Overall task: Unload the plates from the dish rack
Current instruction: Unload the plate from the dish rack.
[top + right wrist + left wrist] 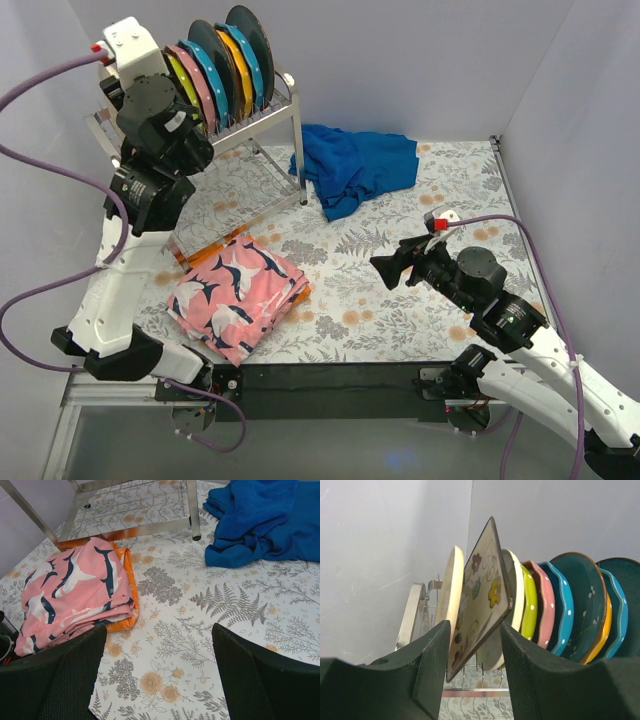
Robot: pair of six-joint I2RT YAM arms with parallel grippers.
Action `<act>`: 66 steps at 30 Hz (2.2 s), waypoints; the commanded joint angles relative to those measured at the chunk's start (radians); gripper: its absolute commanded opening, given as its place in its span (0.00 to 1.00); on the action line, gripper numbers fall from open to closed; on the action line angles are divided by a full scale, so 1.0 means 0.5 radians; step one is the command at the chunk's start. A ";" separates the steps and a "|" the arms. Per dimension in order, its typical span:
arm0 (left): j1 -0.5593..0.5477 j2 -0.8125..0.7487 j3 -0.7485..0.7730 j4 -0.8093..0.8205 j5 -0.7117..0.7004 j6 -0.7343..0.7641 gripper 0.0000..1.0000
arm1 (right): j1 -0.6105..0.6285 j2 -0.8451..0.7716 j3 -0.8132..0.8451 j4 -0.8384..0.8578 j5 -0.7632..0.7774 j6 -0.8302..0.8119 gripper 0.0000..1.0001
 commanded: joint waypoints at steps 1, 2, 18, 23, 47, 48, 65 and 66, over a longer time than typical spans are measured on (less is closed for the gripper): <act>0.258 0.025 0.215 -0.568 0.284 -0.432 0.44 | 0.005 -0.019 -0.013 0.089 -0.015 -0.034 0.90; 0.323 0.038 0.243 -0.645 0.455 -0.485 0.44 | 0.005 -0.013 -0.013 0.086 -0.018 -0.034 0.90; 1.023 0.087 -0.097 -0.803 1.205 -0.881 0.43 | 0.002 0.003 -0.013 0.089 -0.058 -0.034 0.90; 1.060 0.105 -0.189 -0.747 1.230 -0.884 0.41 | 0.005 -0.006 -0.016 0.089 -0.057 -0.034 0.90; 1.060 0.032 -0.386 -0.419 1.306 -0.605 0.00 | 0.005 0.043 -0.001 0.098 -0.061 -0.037 0.89; 1.060 0.038 -0.376 -0.416 1.312 -0.596 0.00 | 0.005 0.046 -0.001 0.101 -0.064 -0.034 0.89; 1.056 -0.054 -0.134 -0.253 1.337 -0.461 0.00 | 0.005 0.067 0.005 0.114 -0.064 -0.031 0.89; 1.059 -0.057 -0.137 -0.253 1.343 -0.464 0.00 | 0.005 0.067 0.005 0.114 -0.064 -0.034 0.89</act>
